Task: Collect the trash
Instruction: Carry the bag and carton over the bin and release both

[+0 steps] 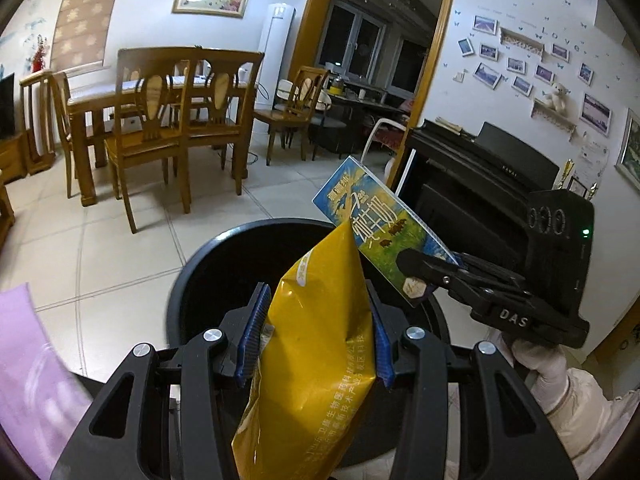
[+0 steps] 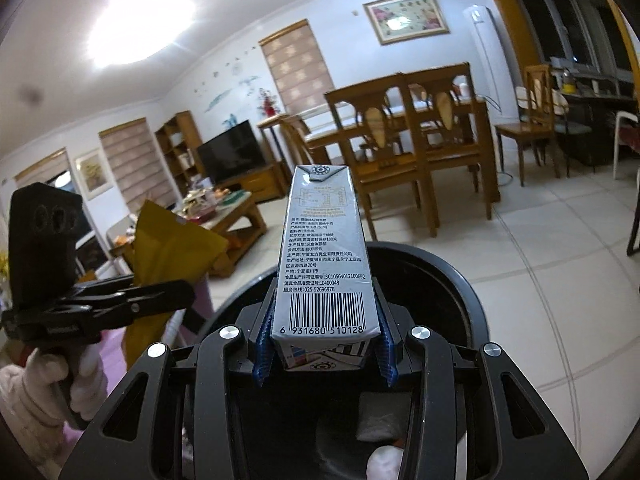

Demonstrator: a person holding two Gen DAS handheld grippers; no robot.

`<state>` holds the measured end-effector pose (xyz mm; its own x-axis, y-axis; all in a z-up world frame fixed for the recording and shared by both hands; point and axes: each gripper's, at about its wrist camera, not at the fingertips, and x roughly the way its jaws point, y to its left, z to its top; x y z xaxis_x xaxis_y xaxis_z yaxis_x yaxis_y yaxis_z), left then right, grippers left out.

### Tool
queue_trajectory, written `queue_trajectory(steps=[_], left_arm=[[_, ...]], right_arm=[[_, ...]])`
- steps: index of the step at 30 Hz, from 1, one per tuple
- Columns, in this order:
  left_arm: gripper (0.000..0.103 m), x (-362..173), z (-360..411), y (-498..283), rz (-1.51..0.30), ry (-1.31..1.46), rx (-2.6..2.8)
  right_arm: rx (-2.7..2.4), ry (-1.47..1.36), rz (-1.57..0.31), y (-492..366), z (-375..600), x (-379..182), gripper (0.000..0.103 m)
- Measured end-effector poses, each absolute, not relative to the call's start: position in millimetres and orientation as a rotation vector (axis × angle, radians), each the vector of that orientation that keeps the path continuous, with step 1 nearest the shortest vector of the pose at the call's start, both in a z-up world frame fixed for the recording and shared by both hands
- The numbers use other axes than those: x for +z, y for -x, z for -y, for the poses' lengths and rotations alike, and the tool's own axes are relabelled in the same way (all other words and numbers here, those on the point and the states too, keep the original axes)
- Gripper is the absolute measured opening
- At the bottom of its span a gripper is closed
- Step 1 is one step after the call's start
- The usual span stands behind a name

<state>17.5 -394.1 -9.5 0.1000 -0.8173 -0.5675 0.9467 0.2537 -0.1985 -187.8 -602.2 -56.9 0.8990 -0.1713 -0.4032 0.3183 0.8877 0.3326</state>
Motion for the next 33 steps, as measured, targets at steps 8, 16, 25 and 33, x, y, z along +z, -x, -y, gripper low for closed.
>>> queue_trajectory(steps=[8, 16, 25, 33], left_arm=[[0.046, -24, 413, -7, -0.678, -0.284, -1.322], [0.046, -27, 426, 1, -0.673, -0.333, -1.322], [0.046, -28, 430, 8, -0.653, -0.358, -1.310], [0.046, -26, 434, 11, -0.642, -0.358, -1.303]], right_arm=[[-0.291, -0.439, -0.372, 197, 624, -86, 0.041], [-0.292, -0.439, -0.379, 204, 623, -96, 0.041], [-0.285, -0.444, -0.389, 190, 617, -90, 0.041], [-0.285, -0.445, -0.391, 186, 618, -88, 0.042]])
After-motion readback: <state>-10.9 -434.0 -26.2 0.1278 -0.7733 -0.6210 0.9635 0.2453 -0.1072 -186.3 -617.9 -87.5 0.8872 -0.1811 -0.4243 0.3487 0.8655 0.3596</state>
